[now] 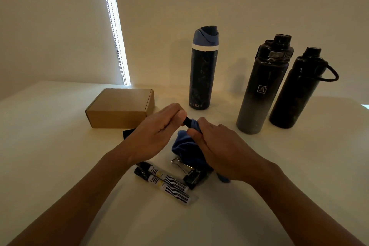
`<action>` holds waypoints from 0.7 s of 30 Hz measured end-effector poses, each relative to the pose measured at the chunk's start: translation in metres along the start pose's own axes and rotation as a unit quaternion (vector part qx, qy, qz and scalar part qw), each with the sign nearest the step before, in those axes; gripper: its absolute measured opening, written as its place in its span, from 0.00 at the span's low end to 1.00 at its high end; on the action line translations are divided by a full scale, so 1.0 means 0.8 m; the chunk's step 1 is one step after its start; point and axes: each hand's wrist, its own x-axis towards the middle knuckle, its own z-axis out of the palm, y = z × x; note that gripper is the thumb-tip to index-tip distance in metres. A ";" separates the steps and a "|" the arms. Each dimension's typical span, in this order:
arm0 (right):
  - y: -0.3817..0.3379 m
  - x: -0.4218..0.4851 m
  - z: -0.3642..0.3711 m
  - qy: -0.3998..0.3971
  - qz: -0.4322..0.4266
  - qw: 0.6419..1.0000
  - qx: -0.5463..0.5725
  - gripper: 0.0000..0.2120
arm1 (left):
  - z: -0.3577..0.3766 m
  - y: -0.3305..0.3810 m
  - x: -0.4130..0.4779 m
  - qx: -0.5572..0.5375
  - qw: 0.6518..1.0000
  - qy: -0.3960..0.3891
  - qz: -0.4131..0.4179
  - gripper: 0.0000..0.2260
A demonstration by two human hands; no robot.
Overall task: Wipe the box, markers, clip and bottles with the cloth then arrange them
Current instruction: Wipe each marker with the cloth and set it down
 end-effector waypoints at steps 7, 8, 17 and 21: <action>0.000 -0.006 -0.012 -0.050 -0.026 0.993 -0.100 0.30 | -0.003 -0.003 -0.003 0.054 0.998 0.024 -0.015 0.23; 0.000 -0.006 -0.013 -0.059 -0.023 0.993 -0.102 0.31 | -0.002 -0.004 -0.002 0.069 0.997 0.027 -0.012 0.22; 0.005 -0.005 -0.002 -0.001 -0.001 1.000 0.009 0.19 | -0.015 -0.013 -0.001 0.031 0.999 0.025 -0.003 0.14; 0.000 -0.009 -0.011 -0.022 -0.015 0.998 -0.050 0.20 | -0.008 -0.015 0.001 0.067 0.997 0.023 -0.009 0.16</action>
